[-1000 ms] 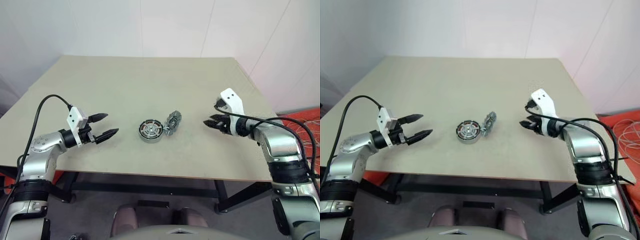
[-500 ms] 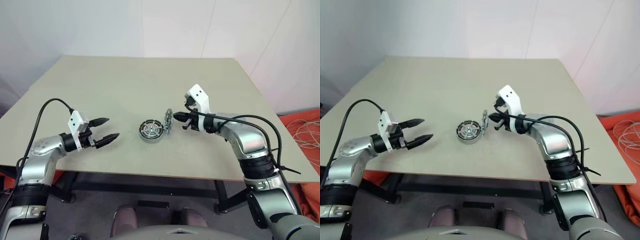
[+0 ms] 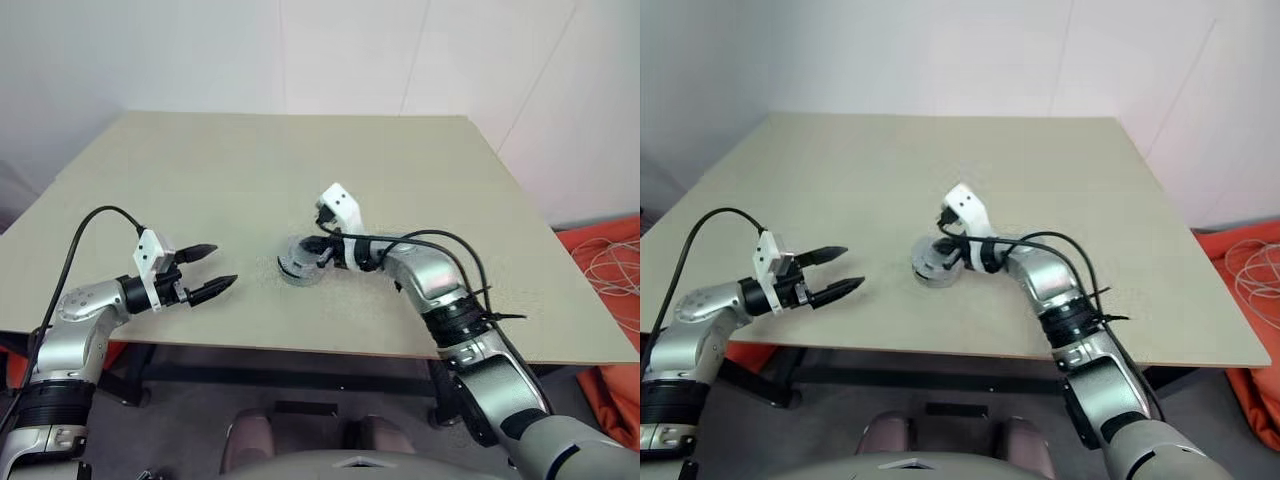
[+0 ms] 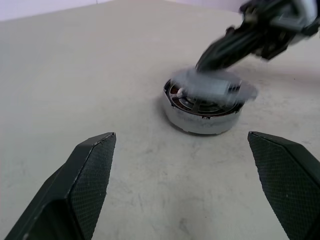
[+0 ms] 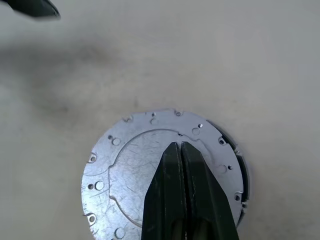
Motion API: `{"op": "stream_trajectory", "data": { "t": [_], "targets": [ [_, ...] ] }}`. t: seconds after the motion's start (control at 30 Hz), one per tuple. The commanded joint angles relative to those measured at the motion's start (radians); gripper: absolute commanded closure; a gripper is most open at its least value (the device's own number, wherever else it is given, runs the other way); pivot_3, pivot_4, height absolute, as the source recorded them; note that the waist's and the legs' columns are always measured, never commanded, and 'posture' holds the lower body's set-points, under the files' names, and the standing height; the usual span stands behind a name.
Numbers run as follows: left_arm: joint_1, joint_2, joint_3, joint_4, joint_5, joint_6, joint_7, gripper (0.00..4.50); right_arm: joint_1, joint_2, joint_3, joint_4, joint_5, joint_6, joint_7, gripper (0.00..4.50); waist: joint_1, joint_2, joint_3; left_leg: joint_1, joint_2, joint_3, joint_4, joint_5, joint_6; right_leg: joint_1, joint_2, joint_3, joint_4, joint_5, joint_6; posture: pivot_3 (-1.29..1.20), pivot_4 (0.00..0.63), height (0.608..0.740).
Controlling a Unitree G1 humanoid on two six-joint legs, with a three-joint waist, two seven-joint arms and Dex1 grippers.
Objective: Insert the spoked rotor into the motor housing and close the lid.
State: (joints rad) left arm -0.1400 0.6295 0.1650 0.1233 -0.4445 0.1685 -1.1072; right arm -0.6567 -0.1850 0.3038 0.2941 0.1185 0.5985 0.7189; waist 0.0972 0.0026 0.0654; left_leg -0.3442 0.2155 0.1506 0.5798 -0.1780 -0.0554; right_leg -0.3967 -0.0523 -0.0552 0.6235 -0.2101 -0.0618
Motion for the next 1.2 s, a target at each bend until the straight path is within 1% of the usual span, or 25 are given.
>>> {"op": "stream_trajectory", "data": {
  "t": [0.03, 0.1, 0.17, 0.23, 0.3, 0.33, 0.4, 0.47, 0.53, 0.73, 0.87, 0.9, 1.2],
  "targets": [
    [-0.006, 0.004, 0.011, -0.041, -0.017, 0.004, 0.003, 0.0, -0.043, 0.013, 0.008, 0.075, -0.037, -0.078, -0.011, 4.49, -0.001, -0.001, 0.0, 0.0, 0.0, 0.0, 0.0, 0.0, 0.0, 0.0, 0.0, 0.0, 0.0, 0.0, 0.0, 0.0, 0.0, 0.74],
    [0.003, 0.002, 0.011, -0.049, -0.019, 0.006, 0.004, 0.0, -0.049, 0.021, 0.001, 0.09, -0.04, -0.106, -0.019, 4.49, -0.001, -0.001, 0.0, 0.001, 0.0, 0.0, 0.0, 0.0, 0.0, 0.001, 0.0, 0.0, 0.0, 0.0, 0.0, 0.0, 0.0, 0.74],
    [0.018, 0.002, 0.014, -0.058, -0.024, 0.011, 0.0, 0.0, -0.051, 0.042, -0.047, 0.084, -0.005, -0.141, -0.025, 4.49, -0.002, -0.001, 0.0, 0.001, 0.0, 0.0, 0.0, 0.0, 0.0, 0.001, 0.0, 0.0, 0.0, 0.0, 0.0, 0.0, 0.0, 0.74],
    [0.04, 0.008, 0.019, -0.068, -0.028, 0.014, -0.008, 0.0, -0.044, 0.043, -0.075, 0.06, 0.023, -0.177, 0.002, 4.49, -0.002, -0.001, 0.0, 0.0, 0.0, 0.0, -0.001, 0.0, 0.0, -0.001, 0.0, 0.0, 0.0, 0.0, 0.0, 0.0, 0.0, 0.74],
    [0.057, 0.013, 0.022, -0.072, -0.029, 0.013, -0.012, 0.0, -0.036, 0.021, -0.078, 0.032, 0.045, -0.162, 0.055, 4.49, -0.002, -0.001, 0.0, -0.001, 0.0, 0.0, -0.001, 0.0, 0.0, -0.001, 0.0, 0.0, 0.0, 0.001, -0.001, 0.0, 0.0, 0.74],
    [0.062, 0.013, 0.023, -0.073, -0.029, 0.013, -0.012, 0.0, -0.031, 0.013, -0.085, 0.014, 0.068, -0.132, 0.084, 4.49, 0.0, -0.001, 0.0, -0.001, 0.0, 0.0, -0.001, 0.0, 0.001, -0.001, 0.0, 0.0, 0.0, 0.003, -0.004, 0.0, 0.0, 0.74],
    [0.071, 0.011, 0.024, -0.077, -0.034, 0.013, -0.014, 0.0, -0.018, -0.001, -0.102, -0.024, 0.106, -0.089, 0.117, 4.49, 0.002, -0.001, 0.0, -0.001, 0.0, 0.0, -0.001, 0.0, 0.001, -0.001, 0.0, 0.0, 0.0, 0.003, -0.005, 0.0, 0.0, 0.74],
    [0.078, 0.006, 0.026, -0.082, -0.05, 0.021, -0.021, 0.0, -0.006, -0.016, -0.104, -0.053, 0.117, -0.067, 0.13, 4.11, 0.002, -0.001, 0.0, -0.001, 0.0, 0.0, -0.001, 0.0, 0.001, -0.001, 0.0, 0.0, 0.0, 0.002, -0.003, 0.0, 0.0, 0.74],
    [0.089, 0.01, 0.023, -0.09, -0.063, 0.036, -0.032, 0.0, 0.008, -0.035, -0.094, -0.072, 0.118, -0.056, 0.153, 3.62, 0.001, -0.001, 0.0, 0.0, 0.0, 0.0, 0.0, 0.0, 0.001, 0.0, 0.0, 0.0, 0.0, 0.0, 0.0, 0.0, 0.0, 0.74],
    [0.097, 0.01, 0.023, -0.093, -0.065, 0.031, -0.035, 0.0, 0.024, -0.047, -0.083, -0.06, 0.114, -0.064, 0.192, 1.51, 0.0, -0.001, 0.0, 0.0, 0.0, 0.0, 0.0, 0.0, 0.0, 0.0, 0.001, 0.0, 0.0, 0.0, 0.0, 0.0, 0.0, 0.74],
    [0.1, 0.008, 0.025, -0.088, -0.069, 0.026, -0.04, 0.0, 0.017, -0.036, -0.069, -0.025, 0.083, -0.111, 0.186, 0.17, 0.0, -0.001, 0.0, 0.0, 0.0, 0.0, 0.0, 0.0, 0.0, 0.0, 0.001, 0.0, 0.0, 0.0, 0.0, 0.0, 0.0, 0.74],
    [0.103, 0.006, 0.026, -0.087, -0.069, 0.024, -0.042, 0.0, 0.015, -0.034, -0.067, -0.017, 0.081, -0.117, 0.19, 0.03, 0.0, -0.001, 0.0, 0.0, 0.0, 0.0, 0.0, 0.0, 0.0, 0.0, 0.001, 0.0, 0.0, 0.0, 0.0, 0.0, 0.0, 0.74],
    [0.106, -0.004, 0.036, -0.083, -0.074, -0.009, -0.049, 0.0, -0.008, -0.032, -0.029, 0.069, 0.023, -0.206, 0.202, 0.03, 0.0, -0.001, 0.0, 0.0, 0.0, 0.0, 0.0, 0.0, 0.0, 0.0, 0.001, 0.0, 0.0, 0.0, 0.0, 0.0, 0.0, 0.74]
  ]
}}
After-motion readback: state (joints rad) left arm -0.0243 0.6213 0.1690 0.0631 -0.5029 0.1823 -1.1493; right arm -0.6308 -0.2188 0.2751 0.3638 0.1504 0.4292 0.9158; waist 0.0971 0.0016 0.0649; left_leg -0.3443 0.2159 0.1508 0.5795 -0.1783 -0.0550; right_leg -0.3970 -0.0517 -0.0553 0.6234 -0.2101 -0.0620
